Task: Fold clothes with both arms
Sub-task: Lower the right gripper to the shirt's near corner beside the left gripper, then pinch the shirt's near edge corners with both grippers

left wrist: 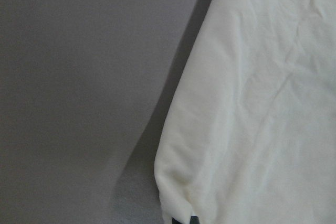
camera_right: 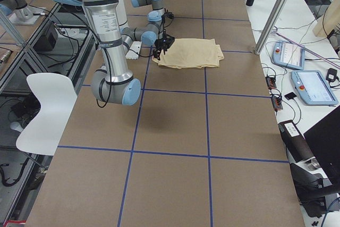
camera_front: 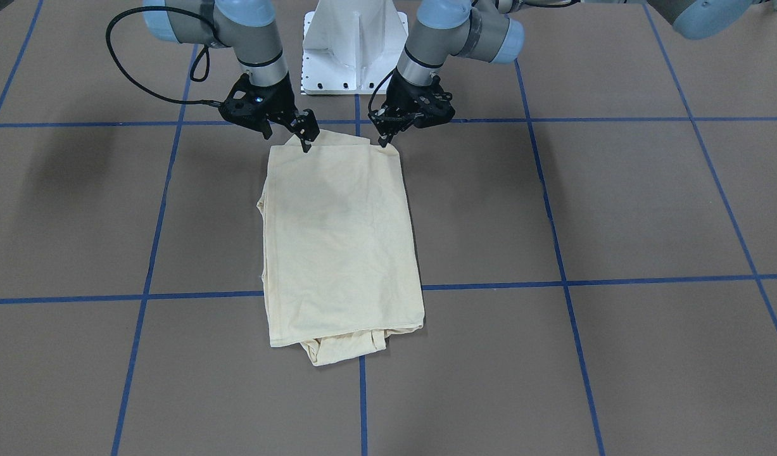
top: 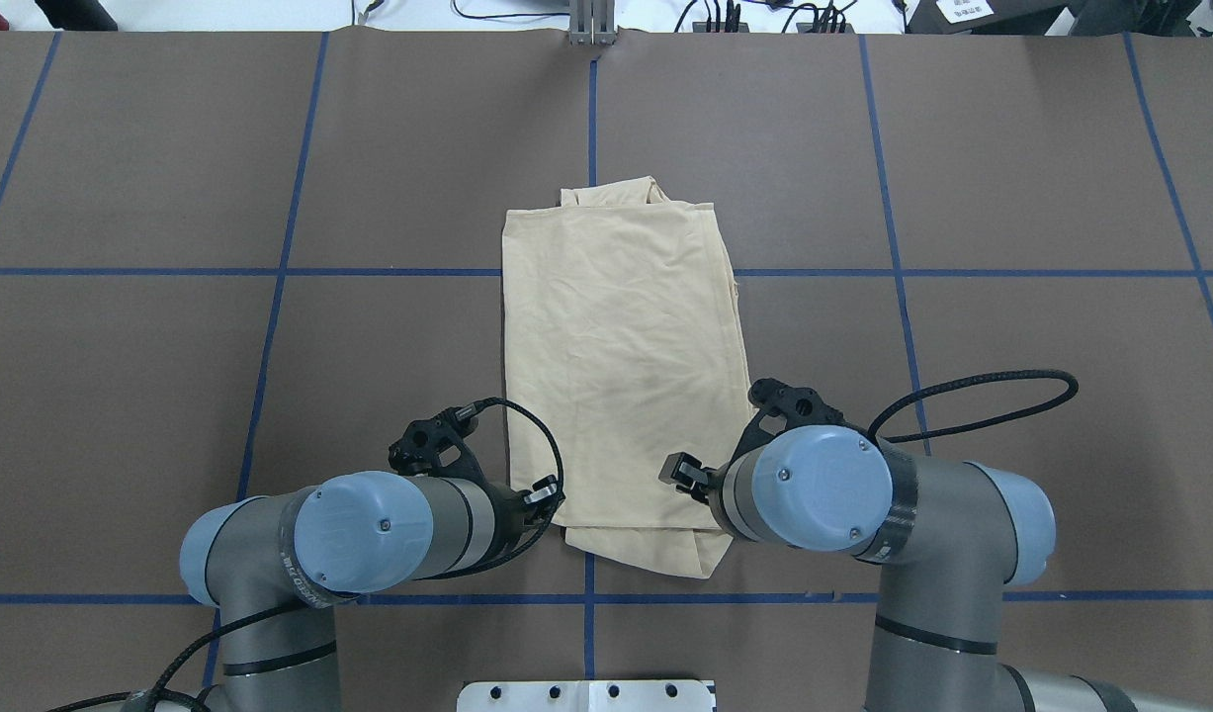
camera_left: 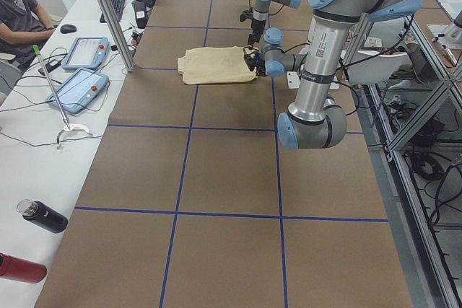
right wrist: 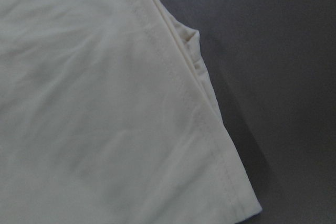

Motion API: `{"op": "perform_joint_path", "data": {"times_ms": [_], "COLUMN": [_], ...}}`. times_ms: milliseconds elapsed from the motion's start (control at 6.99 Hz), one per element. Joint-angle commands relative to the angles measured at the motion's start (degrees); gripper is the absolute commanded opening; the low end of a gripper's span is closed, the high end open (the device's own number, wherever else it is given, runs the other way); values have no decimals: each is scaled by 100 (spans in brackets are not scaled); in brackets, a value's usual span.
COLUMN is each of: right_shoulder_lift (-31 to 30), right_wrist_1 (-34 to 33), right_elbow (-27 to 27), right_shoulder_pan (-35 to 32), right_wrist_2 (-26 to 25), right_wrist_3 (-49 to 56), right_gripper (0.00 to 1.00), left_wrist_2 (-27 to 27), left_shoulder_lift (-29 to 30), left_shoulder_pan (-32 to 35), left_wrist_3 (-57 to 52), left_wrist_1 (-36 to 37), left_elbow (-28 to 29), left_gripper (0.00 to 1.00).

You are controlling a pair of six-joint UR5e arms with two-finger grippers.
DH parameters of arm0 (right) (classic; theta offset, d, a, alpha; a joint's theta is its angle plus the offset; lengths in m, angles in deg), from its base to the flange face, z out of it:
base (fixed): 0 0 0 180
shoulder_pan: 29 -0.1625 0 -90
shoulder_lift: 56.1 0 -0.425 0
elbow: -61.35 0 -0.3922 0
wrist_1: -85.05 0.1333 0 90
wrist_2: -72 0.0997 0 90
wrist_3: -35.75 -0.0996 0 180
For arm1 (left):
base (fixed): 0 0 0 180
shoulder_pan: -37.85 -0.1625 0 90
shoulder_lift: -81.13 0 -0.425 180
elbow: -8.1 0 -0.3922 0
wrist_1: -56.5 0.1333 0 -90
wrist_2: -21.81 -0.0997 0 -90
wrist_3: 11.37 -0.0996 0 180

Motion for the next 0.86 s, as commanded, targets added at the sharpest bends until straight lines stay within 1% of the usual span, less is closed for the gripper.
{"op": "perform_joint_path", "data": {"times_ms": [0,429,715], "right_shoulder_lift": [77,78,95], "right_wrist_1": [-34,-34,-34], "right_elbow": [-69,-271,-307], "right_shoulder_pan": [230,231,187], "right_wrist_2": [12,12,21], "right_wrist_3": [-92,-92,-74], "right_gripper": [100,100,100], "left_wrist_2": [0,9,9], "left_shoulder_lift": [3,47,38], "left_shoulder_pan": [-4,4,4], "left_wrist_3": [-3,-3,-3], "left_wrist_1": [0,0,0], "left_elbow": [0,-105,-123], "left_gripper": [0,0,0]}}
